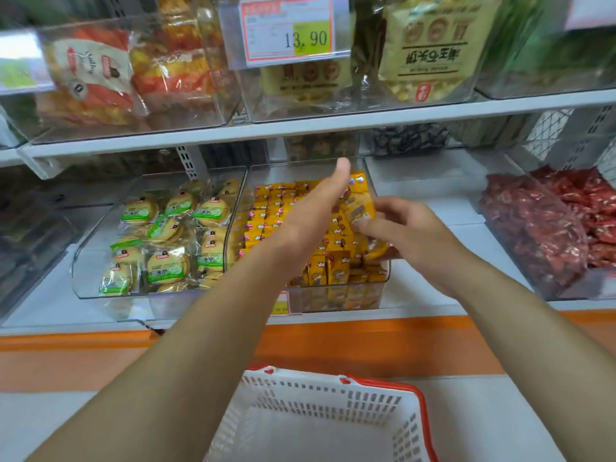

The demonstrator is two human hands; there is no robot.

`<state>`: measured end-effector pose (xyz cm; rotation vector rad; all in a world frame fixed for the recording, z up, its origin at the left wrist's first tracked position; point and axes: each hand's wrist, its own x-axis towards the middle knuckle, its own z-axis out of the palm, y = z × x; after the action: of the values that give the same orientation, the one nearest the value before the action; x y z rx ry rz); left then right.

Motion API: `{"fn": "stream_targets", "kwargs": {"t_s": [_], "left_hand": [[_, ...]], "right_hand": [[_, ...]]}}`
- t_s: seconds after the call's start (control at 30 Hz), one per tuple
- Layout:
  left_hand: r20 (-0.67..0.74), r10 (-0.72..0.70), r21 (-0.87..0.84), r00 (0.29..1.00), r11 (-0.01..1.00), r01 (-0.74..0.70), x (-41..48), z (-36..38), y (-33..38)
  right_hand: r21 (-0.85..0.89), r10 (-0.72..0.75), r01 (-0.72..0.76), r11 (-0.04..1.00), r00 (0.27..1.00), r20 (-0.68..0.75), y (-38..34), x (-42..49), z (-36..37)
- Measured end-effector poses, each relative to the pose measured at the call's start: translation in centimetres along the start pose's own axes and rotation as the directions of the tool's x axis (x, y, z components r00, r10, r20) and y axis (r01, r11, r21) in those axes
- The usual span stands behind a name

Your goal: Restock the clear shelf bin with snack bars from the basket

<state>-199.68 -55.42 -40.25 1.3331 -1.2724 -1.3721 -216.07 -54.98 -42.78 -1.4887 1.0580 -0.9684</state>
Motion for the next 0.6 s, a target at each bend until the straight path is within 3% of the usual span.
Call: {"fn": "stream_targets", "kwargs": {"t_s": [0.13, 0.23, 0.4, 0.6], "left_hand": [[-0.059, 0.268, 0.413, 0.961, 0.883, -0.221, 0.9, -3.3, -1.9], [0.074, 0.212, 0.677, 0.975, 0.707, -0.205, 3.0, -4.8, -3.8], [0.180, 0.086, 0.734, 0.980, 0.651, -0.192, 4.8, -5.4, -5.2], [0.257, 0.128, 0.718, 0.958, 0.638, -0.278, 5.3, -5.5, -6.0]], "right_hand": [[-0.118, -0.025, 0.017, 0.993, 0.997, -0.068, 0.3, -0.4, -2.2], [-0.535, -0.165, 0.193, 0.823, 0.981, 0.099, 0.8, -1.3, -2.2], [-0.773, -0.199, 0.410, 0.485, 0.912, 0.359, 2.1, -3.0, -0.3], [-0.807, -0.130, 0.437, 0.397, 0.897, 0.422, 3.2, -4.2, 1.3]]}}
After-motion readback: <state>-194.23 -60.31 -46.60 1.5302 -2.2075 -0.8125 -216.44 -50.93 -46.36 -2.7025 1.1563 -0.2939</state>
